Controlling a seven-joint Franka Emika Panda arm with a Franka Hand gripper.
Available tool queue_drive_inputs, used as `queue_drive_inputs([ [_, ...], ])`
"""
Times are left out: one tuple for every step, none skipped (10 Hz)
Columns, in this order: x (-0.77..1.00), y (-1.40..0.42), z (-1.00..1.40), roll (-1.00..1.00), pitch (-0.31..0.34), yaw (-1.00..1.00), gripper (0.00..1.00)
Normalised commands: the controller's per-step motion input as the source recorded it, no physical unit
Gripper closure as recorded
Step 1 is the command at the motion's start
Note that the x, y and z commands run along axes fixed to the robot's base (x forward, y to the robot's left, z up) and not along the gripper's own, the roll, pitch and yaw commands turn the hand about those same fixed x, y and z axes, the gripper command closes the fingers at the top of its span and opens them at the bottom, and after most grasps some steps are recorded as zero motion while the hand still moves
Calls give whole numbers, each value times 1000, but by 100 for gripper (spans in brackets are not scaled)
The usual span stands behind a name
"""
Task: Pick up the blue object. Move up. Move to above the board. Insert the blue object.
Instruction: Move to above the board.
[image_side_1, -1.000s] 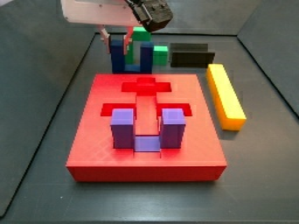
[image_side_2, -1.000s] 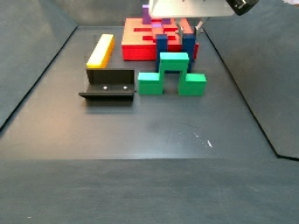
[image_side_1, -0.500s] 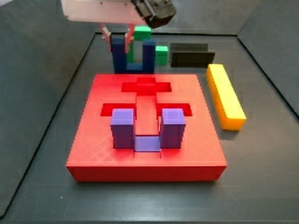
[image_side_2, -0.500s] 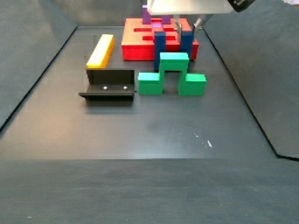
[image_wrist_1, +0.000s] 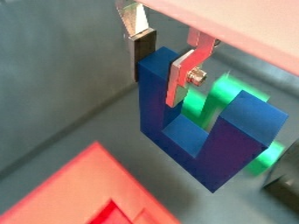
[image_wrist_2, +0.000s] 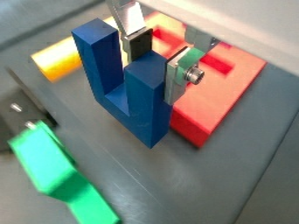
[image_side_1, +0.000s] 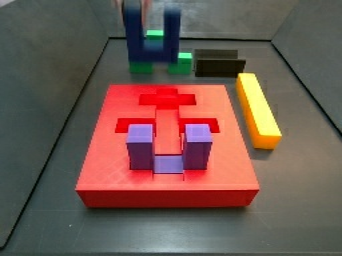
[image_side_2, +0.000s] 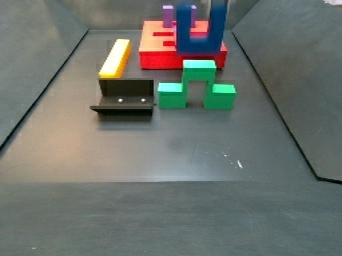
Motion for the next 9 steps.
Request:
queue_drive_inputs([
  [-51, -8, 1400, -23, 25, 2, 100],
  [-17, 7, 1400, -38, 4, 0, 100],
  [58, 0, 900, -29, 69, -3, 100],
  [53, 3, 585, -25, 96, -8, 100],
  [43, 3, 402, -27, 87, -1, 100],
  [13, 6, 174, -27, 49, -5, 100],
  [698, -1400, 386, -47, 120, -92, 100],
  [709, -1400, 358, 4, 132, -77, 100],
  [827, -1400, 321, 52, 222, -37, 100],
])
